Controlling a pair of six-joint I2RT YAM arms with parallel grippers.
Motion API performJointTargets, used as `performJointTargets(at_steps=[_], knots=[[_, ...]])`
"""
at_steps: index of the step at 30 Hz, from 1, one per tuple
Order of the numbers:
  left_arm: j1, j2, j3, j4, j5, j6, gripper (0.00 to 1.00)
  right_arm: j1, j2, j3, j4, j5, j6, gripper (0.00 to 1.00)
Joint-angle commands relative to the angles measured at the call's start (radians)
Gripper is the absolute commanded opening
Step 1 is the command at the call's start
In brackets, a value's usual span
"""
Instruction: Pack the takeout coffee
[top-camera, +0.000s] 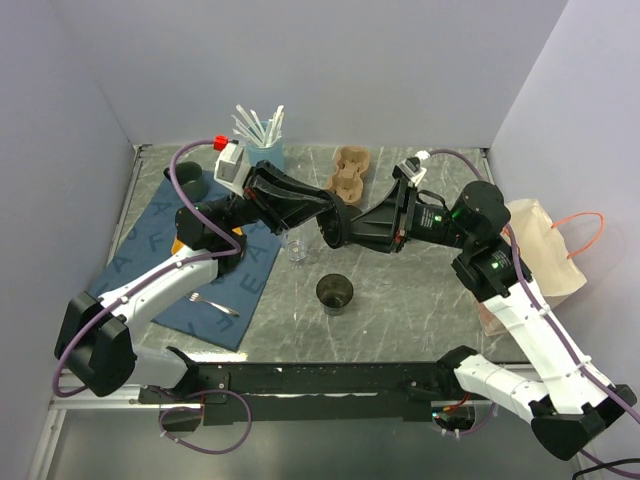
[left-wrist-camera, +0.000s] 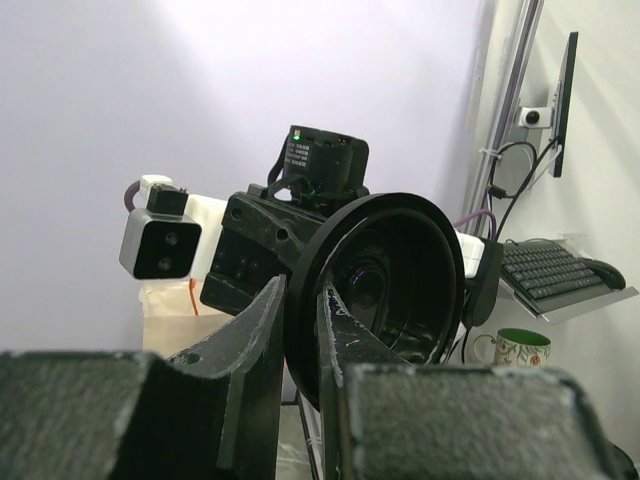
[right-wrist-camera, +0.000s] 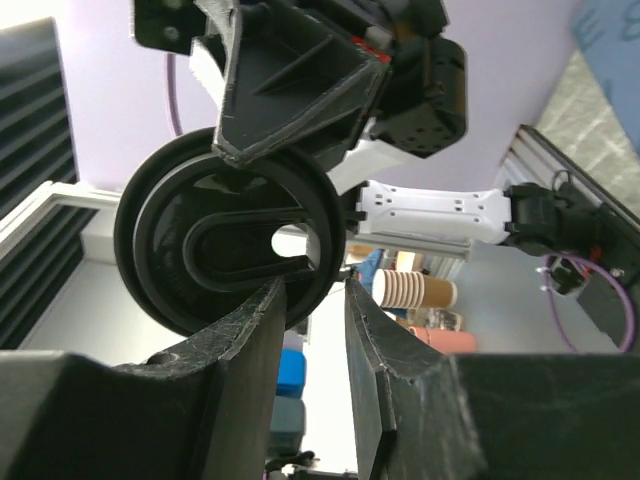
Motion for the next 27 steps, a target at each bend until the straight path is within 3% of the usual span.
performJointTargets(at_steps=[1, 10, 17, 24, 27], knots=[[-0.003, 0.032, 0.056, 0.433, -0.031, -0.012, 0.01, 0.0, -0.019, -0.027, 0.174, -0.045, 0.104, 0.38], [-0.022, 0.1, 0.105, 0.496, -0.032, -0.037, 0.01, 0.001, -0.015, -0.063, 0.306, -0.039, 0.216, 0.36], [-0.027, 0.119, 0.106, 0.539, -0.043, -0.055, 0.01, 0.001, -0.019, -0.101, 0.404, -0.002, 0.268, 0.17], [-0.031, 0.14, 0.123, 0.548, -0.048, -0.067, 0.01, 0.001, -0.009, -0.097, 0.442, 0.02, 0.286, 0.18], [-0.033, 0.138, 0.126, 0.55, -0.058, -0.069, 0.01, 0.0, -0.013, -0.107, 0.462, 0.032, 0.286, 0.29]])
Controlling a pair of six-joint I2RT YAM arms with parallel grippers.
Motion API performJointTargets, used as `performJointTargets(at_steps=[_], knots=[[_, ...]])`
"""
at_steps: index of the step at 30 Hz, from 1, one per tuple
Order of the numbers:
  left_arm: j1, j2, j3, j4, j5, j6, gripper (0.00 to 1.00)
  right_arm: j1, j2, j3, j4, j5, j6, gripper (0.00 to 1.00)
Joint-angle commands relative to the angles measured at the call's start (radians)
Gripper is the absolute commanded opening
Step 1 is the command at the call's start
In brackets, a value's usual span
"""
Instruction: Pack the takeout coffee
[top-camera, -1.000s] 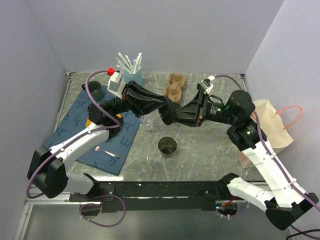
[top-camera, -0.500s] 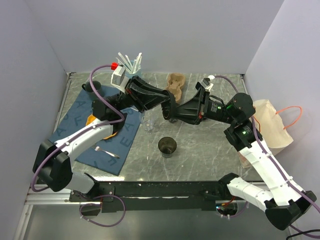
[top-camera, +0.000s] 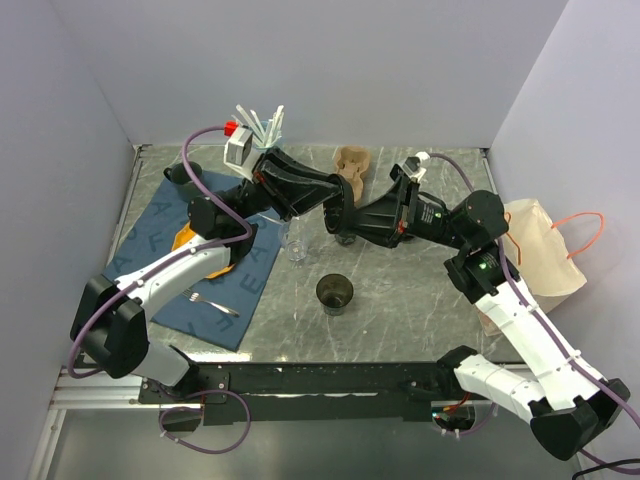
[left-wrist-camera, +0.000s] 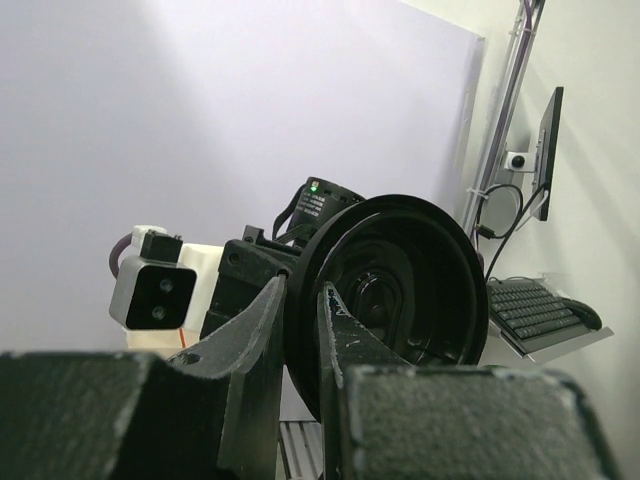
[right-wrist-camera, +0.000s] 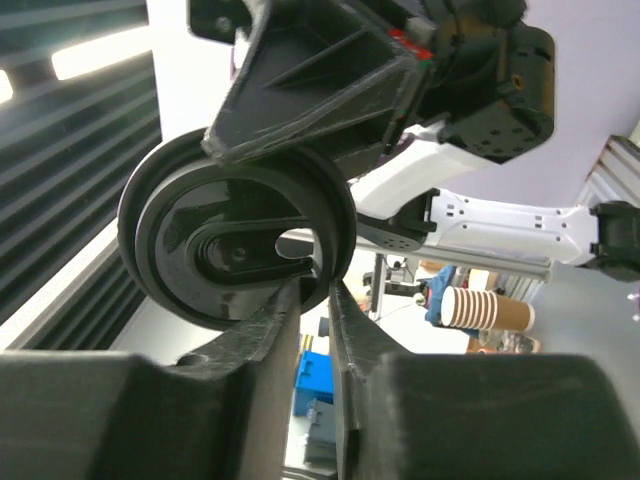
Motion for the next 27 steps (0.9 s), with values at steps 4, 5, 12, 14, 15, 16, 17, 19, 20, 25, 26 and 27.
performJointTargets(at_steps=[4, 5, 12, 14, 15, 16, 17, 19, 20, 25, 26, 27], knots=[[-0.017, 0.019, 0.023, 0.494, -0.023, 0.016, 0.01, 0.013, -0.022, -0.012, 0.179, 0.041, -0.003, 0.31], [-0.019, 0.021, 0.023, 0.496, -0.027, 0.013, 0.01, 0.01, -0.021, -0.015, 0.187, 0.049, 0.0, 0.31], [-0.038, 0.019, 0.005, 0.496, -0.05, -0.007, 0.01, 0.009, 0.014, -0.016, 0.267, 0.067, 0.015, 0.31], [-0.042, 0.018, 0.005, 0.496, -0.05, -0.009, 0.01, 0.007, 0.02, -0.017, 0.287, 0.07, 0.03, 0.35], [-0.043, 0.021, 0.005, 0.496, -0.05, -0.008, 0.01, 0.007, 0.024, -0.02, 0.294, 0.075, 0.038, 0.36], [-0.043, 0.021, 0.003, 0.496, -0.05, -0.008, 0.01, 0.007, 0.025, -0.022, 0.309, 0.079, 0.044, 0.37], [-0.043, 0.022, 0.005, 0.496, -0.05, -0.01, 0.01, 0.007, 0.027, -0.026, 0.32, 0.082, 0.061, 0.36], [-0.043, 0.024, 0.002, 0.496, -0.047, -0.01, 0.01, 0.007, 0.031, -0.029, 0.342, 0.085, 0.07, 0.28], [-0.043, 0.027, 0.0, 0.496, -0.046, -0.01, 0.01, 0.007, 0.034, -0.028, 0.346, 0.085, 0.075, 0.24], [-0.043, 0.029, -0.007, 0.496, -0.044, 0.004, 0.01, 0.009, 0.021, -0.029, 0.323, 0.082, 0.078, 0.05], [-0.043, 0.03, -0.006, 0.494, -0.046, 0.007, 0.01, 0.007, 0.014, -0.031, 0.31, 0.082, 0.075, 0.03], [-0.043, 0.03, -0.004, 0.494, -0.049, 0.008, 0.01, 0.007, 0.014, -0.028, 0.299, 0.079, 0.07, 0.01]])
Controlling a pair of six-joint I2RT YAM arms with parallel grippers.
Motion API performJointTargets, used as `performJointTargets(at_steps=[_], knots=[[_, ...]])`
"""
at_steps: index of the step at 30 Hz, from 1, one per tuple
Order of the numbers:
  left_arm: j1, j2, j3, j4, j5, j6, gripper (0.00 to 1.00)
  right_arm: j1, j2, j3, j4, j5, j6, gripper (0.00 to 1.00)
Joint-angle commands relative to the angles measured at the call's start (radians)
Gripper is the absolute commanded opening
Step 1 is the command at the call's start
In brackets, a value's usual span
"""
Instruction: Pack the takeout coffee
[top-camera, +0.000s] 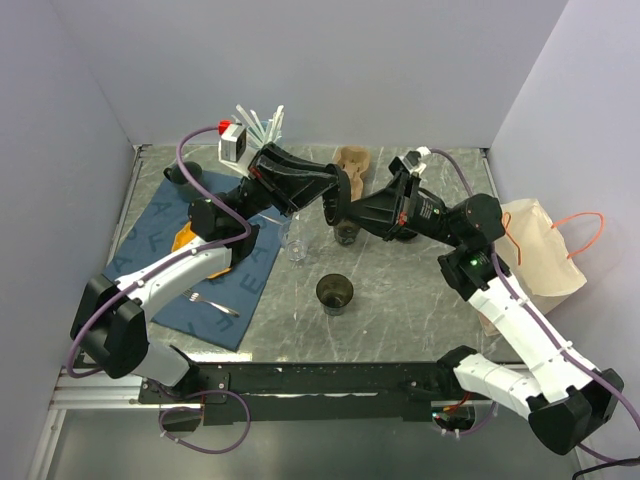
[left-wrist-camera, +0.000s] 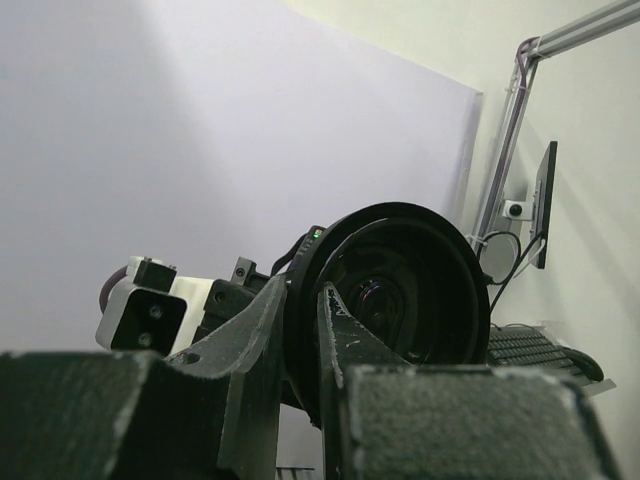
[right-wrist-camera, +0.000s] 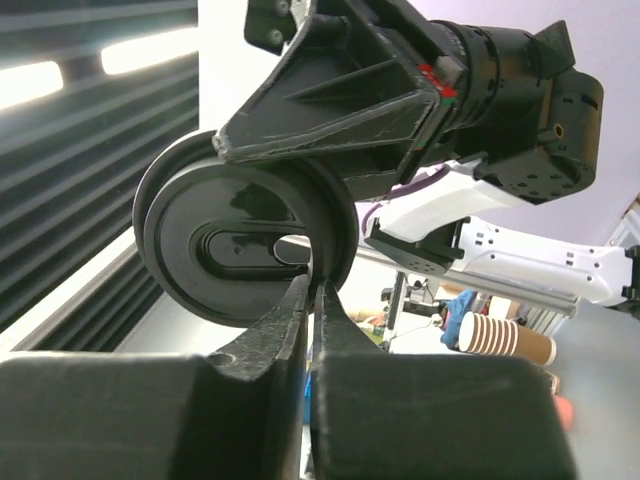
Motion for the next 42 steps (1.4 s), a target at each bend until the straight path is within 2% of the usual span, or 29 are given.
performJointTargets(at_steps=[1, 3, 4, 5, 8, 10, 12, 22, 25, 33, 37, 39, 42], knots=[[-0.024, 0.031, -0.009, 0.476, 0.061, 0.04, 0.04, 0.007, -0.023, 0.01, 0.069, 0.034, -0.011, 0.0], [-0.022, 0.036, -0.005, 0.476, 0.058, 0.041, 0.16, 0.007, -0.034, 0.007, 0.033, 0.039, -0.034, 0.0], [-0.022, 0.037, -0.004, 0.475, 0.058, 0.04, 0.26, 0.007, -0.039, 0.002, 0.026, 0.042, -0.039, 0.0], [-0.022, 0.039, -0.001, 0.476, 0.058, 0.04, 0.28, 0.007, -0.045, -0.01, 0.025, 0.045, -0.042, 0.0], [-0.022, 0.039, -0.013, 0.476, 0.041, 0.038, 0.46, 0.007, -0.056, -0.029, 0.023, 0.054, -0.036, 0.0], [-0.021, 0.033, -0.024, 0.473, 0.029, 0.047, 0.66, 0.006, -0.062, -0.032, 0.017, 0.062, -0.036, 0.0], [-0.018, 0.021, -0.042, 0.473, 0.029, 0.058, 0.76, 0.001, -0.065, -0.03, 0.012, 0.063, -0.037, 0.0], [-0.006, -0.056, -0.128, 0.416, 0.01, 0.115, 0.76, -0.042, -0.103, -0.049, -0.129, 0.088, -0.106, 0.0], [-0.004, -0.079, -0.163, 0.38, -0.013, 0.138, 0.77, -0.05, -0.112, -0.041, -0.225, 0.091, -0.146, 0.0], [-0.013, -0.079, -0.258, 0.381, -0.156, 0.136, 0.75, -0.074, -0.105, -0.038, -0.288, 0.063, -0.175, 0.0], [-0.01, -0.134, -0.314, 0.187, -0.256, 0.253, 0.77, -0.12, -0.105, 0.003, -0.507, 0.044, -0.292, 0.0], [-0.01, -0.17, -0.311, 0.015, -0.281, 0.331, 0.77, -0.136, -0.106, -0.001, -0.54, 0.039, -0.312, 0.0], [-0.01, -0.179, -0.283, -0.151, -0.29, 0.404, 0.75, -0.169, -0.092, -0.018, -0.56, 0.027, -0.358, 0.0]])
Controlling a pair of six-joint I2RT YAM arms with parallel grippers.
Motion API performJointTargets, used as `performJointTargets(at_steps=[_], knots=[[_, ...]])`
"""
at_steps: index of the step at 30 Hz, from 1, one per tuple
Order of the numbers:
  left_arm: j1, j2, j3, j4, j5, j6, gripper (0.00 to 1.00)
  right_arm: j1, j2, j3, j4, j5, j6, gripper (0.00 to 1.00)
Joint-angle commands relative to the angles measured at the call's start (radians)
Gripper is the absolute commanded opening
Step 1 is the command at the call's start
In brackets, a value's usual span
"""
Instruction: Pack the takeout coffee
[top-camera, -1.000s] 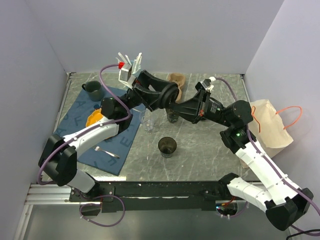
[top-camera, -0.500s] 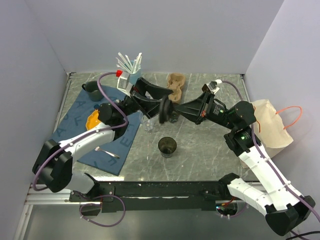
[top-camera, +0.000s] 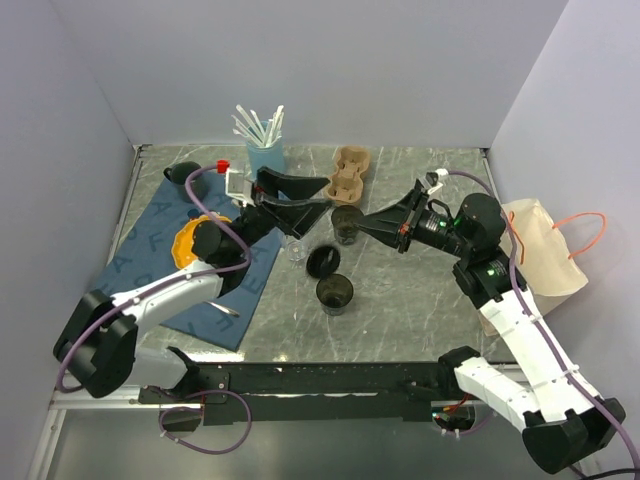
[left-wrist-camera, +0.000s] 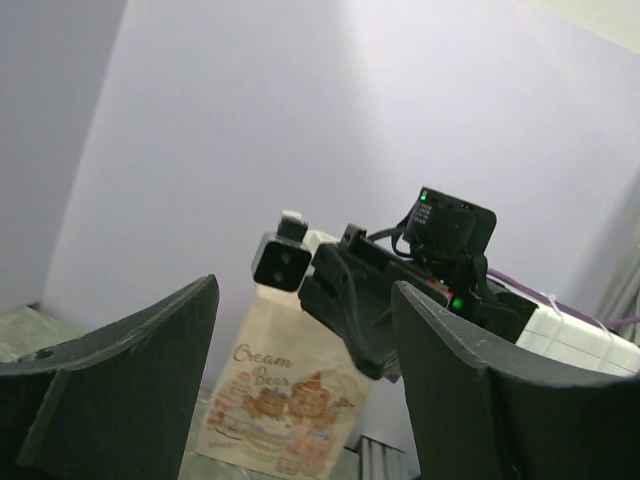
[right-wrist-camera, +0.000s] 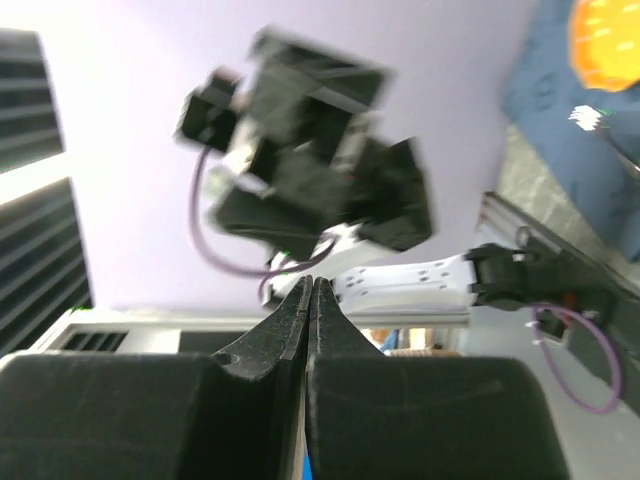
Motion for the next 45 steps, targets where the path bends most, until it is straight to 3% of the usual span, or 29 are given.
performJointTargets(at_steps=[1, 6, 9, 11, 12, 15, 17, 19, 27, 31, 35, 38, 45], knots=[[-0.004, -0.061, 0.037, -0.061, -0.067, 0.162, 0.74, -0.047, 0.02, 0.024, -0.092, -0.019, -0.129, 0.0], [-0.005, -0.05, 0.02, -0.102, -0.119, 0.142, 0.72, -0.064, 0.045, 0.083, -0.262, 0.028, -0.275, 0.0], [-0.005, -0.099, 0.037, -0.316, -0.241, 0.201, 0.72, -0.072, 0.051, 0.124, -0.384, 0.073, -0.38, 0.0], [-0.004, -0.151, 0.092, -0.62, -0.369, 0.212, 0.73, -0.073, 0.051, 0.127, -0.406, 0.084, -0.415, 0.0], [-0.002, -0.164, 0.12, -0.726, -0.521, 0.196, 0.77, -0.072, 0.051, 0.13, -0.417, 0.087, -0.418, 0.01], [0.033, -0.179, 0.241, -1.123, -0.676, 0.151, 0.85, -0.073, 0.066, 0.152, -0.444, 0.091, -0.444, 0.02], [0.088, -0.165, 0.327, -1.401, -0.749, 0.105, 0.86, -0.073, 0.082, 0.187, -0.494, 0.102, -0.484, 0.04], [0.136, -0.152, 0.375, -1.568, -0.879, 0.046, 0.86, -0.073, 0.092, 0.213, -0.518, 0.113, -0.513, 0.04], [0.413, -0.046, 0.379, -2.028, -1.038, -0.188, 0.76, -0.073, 0.069, 0.199, -0.54, 0.12, -0.541, 0.06], [0.514, 0.072, 0.373, -2.109, -1.067, -0.231, 0.66, -0.073, 0.046, 0.185, -0.553, 0.139, -0.552, 0.07], [0.525, 0.147, 0.366, -1.98, -0.934, -0.026, 0.49, -0.073, 0.037, 0.192, -0.576, 0.146, -0.567, 0.07], [0.525, 0.198, 0.361, -1.919, -0.871, 0.097, 0.51, -0.075, 0.029, 0.196, -0.592, 0.157, -0.578, 0.07], [0.525, 0.276, 0.364, -1.863, -0.776, 0.234, 0.54, -0.075, 0.034, 0.215, -0.616, 0.177, -0.602, 0.07]])
